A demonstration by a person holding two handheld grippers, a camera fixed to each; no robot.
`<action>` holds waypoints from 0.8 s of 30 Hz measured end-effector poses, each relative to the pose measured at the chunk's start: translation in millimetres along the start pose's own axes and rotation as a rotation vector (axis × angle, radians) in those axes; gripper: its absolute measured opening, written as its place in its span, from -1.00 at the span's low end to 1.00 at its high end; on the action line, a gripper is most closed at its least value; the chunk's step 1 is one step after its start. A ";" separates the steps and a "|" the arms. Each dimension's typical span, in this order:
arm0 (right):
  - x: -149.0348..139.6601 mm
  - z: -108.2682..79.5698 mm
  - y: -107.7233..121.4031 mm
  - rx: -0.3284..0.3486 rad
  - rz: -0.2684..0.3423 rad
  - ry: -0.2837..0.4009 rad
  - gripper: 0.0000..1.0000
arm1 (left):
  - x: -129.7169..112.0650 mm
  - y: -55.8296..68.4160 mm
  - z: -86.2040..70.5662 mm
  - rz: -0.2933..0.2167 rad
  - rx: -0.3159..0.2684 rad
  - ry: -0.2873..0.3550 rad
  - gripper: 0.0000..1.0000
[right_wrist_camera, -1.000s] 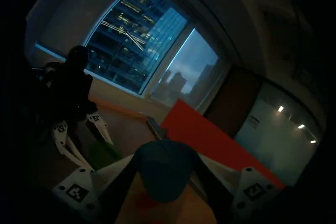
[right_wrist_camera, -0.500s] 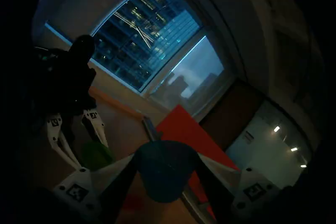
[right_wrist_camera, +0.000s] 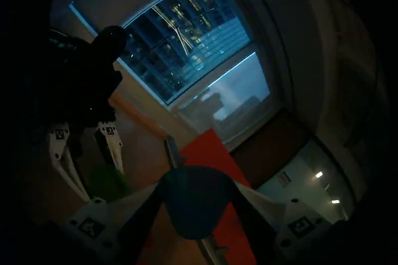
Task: Pour water
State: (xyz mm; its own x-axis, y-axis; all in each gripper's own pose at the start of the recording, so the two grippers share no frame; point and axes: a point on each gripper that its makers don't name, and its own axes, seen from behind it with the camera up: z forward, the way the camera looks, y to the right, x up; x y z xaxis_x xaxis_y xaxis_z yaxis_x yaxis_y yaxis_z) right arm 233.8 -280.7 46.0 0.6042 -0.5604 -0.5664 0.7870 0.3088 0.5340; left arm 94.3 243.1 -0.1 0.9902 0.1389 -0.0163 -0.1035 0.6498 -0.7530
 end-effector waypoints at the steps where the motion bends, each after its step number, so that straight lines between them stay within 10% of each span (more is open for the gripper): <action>1: 0.3 0.4 0.1 -0.001 -0.010 0.000 0.89 | 0.4 0.3 0.2 0.000 -0.001 0.000 0.70; 24: 9.6 8.5 2.0 -0.018 -0.218 -0.019 0.88 | 3.8 4.9 3.3 -0.002 -0.016 0.008 0.70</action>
State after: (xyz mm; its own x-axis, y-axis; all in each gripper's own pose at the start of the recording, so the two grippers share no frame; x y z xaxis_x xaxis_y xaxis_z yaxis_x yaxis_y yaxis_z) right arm 240.1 -292.0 47.0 0.4170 -0.6297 -0.6554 0.9011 0.1922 0.3887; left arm 97.3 249.3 -1.7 0.9911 0.1316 -0.0200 -0.1002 0.6383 -0.7633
